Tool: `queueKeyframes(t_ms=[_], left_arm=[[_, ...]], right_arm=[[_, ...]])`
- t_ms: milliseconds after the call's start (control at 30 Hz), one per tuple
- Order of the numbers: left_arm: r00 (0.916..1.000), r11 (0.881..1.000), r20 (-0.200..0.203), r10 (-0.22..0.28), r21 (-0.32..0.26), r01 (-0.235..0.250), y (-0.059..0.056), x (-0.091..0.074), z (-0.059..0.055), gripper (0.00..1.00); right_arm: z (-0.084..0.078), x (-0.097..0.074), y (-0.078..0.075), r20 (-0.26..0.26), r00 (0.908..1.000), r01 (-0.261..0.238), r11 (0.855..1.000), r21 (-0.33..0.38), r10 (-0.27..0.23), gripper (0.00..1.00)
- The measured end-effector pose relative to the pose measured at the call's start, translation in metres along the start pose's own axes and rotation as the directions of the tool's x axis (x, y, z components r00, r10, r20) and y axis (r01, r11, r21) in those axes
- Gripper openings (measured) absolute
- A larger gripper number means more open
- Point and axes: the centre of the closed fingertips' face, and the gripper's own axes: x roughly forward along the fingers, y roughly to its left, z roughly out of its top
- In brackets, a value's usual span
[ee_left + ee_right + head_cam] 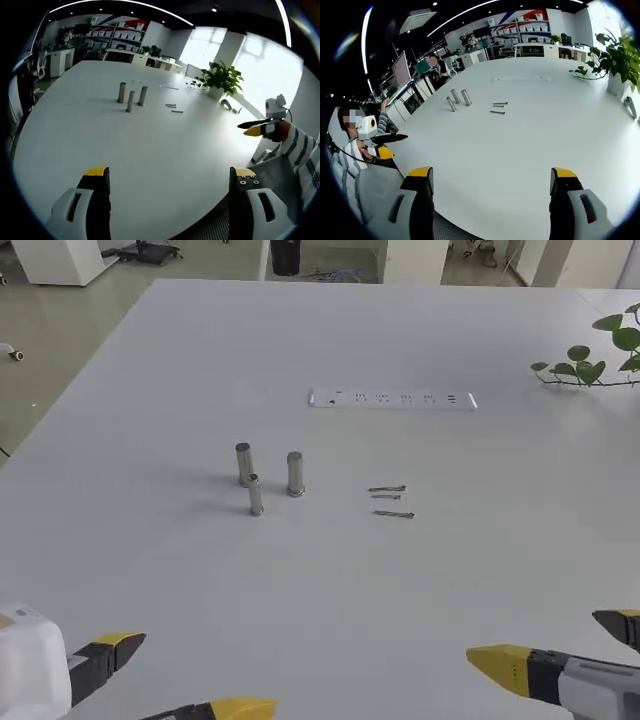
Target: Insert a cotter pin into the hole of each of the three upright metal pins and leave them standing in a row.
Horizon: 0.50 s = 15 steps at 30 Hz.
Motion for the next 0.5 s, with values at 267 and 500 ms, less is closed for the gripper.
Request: queueKeyframes(t_ms=[267,500], left_arm=[[1.0000,1.000,-0.008,-0.005,0.000,0.005,-0.0015,-0.0010,-0.0006,0.99],[0.9998,1.000,-0.018,-0.012,0.015,0.012,-0.0038,-0.0012,-0.0015,0.99]], right_arm=[[0.0003,0.0005,0.0011,-0.001,1.0000,-0.005,1.000,0.006,0.005,0.95],[-0.0001,0.0003,0.0019,-0.006,1.0000,-0.006,1.000,0.006,0.006,0.95]])
